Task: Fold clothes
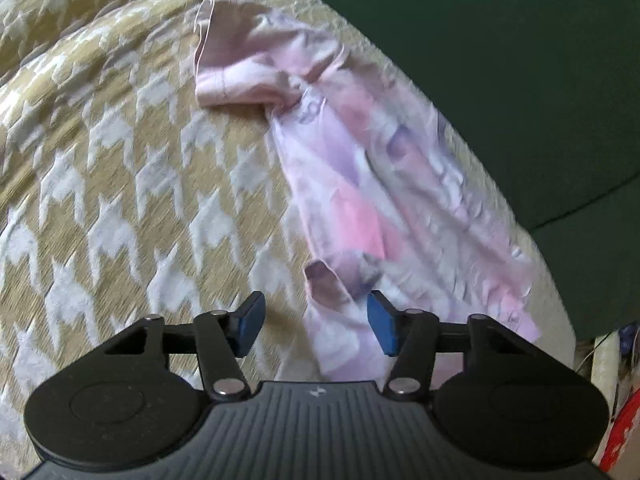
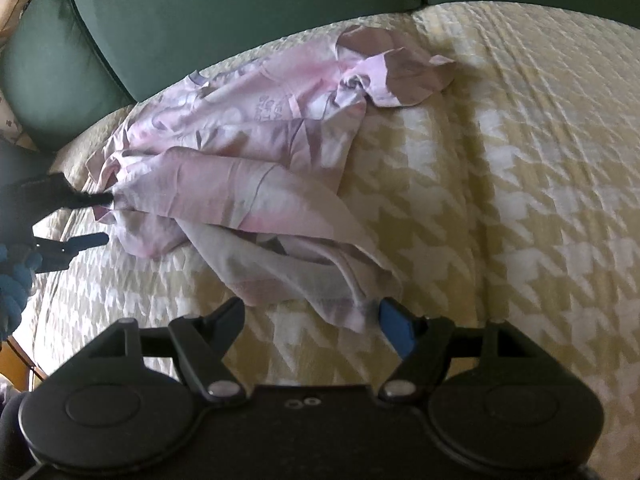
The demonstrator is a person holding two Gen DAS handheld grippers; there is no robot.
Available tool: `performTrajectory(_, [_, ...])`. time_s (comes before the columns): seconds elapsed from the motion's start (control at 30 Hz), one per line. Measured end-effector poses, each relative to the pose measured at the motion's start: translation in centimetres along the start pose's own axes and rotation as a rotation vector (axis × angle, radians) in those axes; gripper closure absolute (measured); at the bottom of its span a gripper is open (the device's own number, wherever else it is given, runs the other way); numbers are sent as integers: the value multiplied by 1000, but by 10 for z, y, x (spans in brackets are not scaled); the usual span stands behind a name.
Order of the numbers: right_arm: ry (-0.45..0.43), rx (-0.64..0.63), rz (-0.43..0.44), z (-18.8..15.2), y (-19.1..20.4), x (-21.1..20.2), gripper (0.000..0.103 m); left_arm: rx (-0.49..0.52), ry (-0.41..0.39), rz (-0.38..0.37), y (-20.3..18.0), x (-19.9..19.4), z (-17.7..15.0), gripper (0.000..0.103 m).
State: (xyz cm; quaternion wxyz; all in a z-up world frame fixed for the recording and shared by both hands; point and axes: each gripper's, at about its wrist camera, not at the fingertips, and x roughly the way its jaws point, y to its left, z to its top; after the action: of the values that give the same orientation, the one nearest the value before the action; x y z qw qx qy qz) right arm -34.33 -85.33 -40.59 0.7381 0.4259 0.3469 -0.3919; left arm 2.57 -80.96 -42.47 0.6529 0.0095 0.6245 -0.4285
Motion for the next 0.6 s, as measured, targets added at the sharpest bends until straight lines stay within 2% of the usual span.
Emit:
performTrajectory(0.27, [-5,8,-4,1,-3,0,0,-25,-29,26,11,-7,-3,51])
performTrajectory(0.4, [-1,12,-4,1,-2,1,0,-1,7,31,5,4,2,51])
performTrajectory(0.6, [12,19,-4,1,0,7,0,9,0,21,-2,14,7,51])
